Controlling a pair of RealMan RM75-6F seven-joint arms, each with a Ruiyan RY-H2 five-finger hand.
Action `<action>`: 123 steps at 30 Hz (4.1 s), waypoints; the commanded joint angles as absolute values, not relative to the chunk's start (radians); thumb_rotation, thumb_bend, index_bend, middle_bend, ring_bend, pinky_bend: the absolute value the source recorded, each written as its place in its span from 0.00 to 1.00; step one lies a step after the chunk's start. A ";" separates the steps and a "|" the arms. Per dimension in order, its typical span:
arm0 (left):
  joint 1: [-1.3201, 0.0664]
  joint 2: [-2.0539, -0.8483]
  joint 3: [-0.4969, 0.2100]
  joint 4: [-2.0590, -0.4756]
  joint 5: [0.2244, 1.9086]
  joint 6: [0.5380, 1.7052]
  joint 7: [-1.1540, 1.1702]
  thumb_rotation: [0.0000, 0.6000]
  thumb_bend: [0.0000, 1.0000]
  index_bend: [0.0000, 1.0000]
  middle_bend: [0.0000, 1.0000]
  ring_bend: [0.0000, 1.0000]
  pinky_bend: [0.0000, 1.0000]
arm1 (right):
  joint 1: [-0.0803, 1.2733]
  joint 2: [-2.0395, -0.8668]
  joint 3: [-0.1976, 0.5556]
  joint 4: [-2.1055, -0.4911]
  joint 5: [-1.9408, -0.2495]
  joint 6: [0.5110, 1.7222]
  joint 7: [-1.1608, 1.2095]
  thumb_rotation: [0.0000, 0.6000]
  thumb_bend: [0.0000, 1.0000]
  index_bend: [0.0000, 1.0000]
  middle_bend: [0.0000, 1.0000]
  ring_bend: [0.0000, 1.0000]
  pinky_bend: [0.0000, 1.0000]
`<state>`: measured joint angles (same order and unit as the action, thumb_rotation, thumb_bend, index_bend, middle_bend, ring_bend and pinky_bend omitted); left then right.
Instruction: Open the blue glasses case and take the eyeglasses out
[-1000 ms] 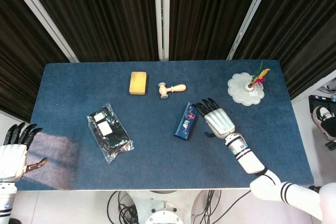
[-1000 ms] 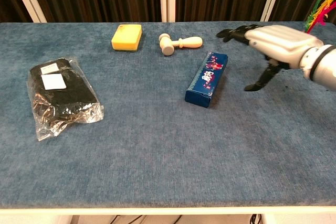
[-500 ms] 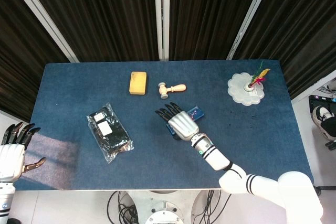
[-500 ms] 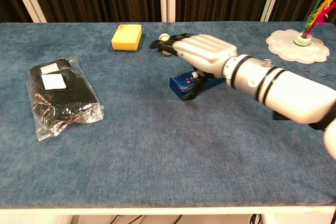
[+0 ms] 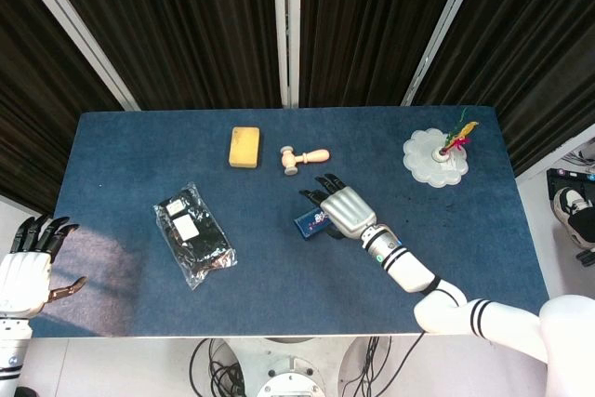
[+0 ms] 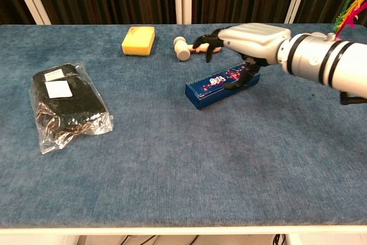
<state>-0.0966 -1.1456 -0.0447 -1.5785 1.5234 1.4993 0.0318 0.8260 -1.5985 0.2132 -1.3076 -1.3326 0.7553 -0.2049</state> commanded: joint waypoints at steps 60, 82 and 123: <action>-0.101 -1.136 -0.048 -1.602 1.505 1.495 0.050 1.00 0.07 0.21 0.12 0.02 0.00 | 0.898 -1.543 0.135 -1.273 -1.300 0.713 -0.200 1.00 0.63 0.41 0.46 0.19 0.01; -0.105 -1.131 -0.050 -1.610 1.505 1.493 0.052 1.00 0.07 0.21 0.12 0.02 0.00 | 0.950 -1.579 0.185 -1.303 -1.195 0.742 -0.257 1.00 0.46 0.00 0.14 0.00 0.00; -0.105 -1.145 -0.046 -1.611 1.537 1.514 0.057 1.00 0.07 0.21 0.12 0.02 0.00 | 0.663 -1.295 -0.009 -1.554 -1.327 1.017 -0.164 1.00 0.58 0.04 0.24 0.00 0.00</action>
<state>-0.1047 -1.1446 -0.0456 -1.6119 1.5367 1.5142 0.0570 0.6882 -1.3219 -0.0195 -1.5404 -1.3538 1.0006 -0.1769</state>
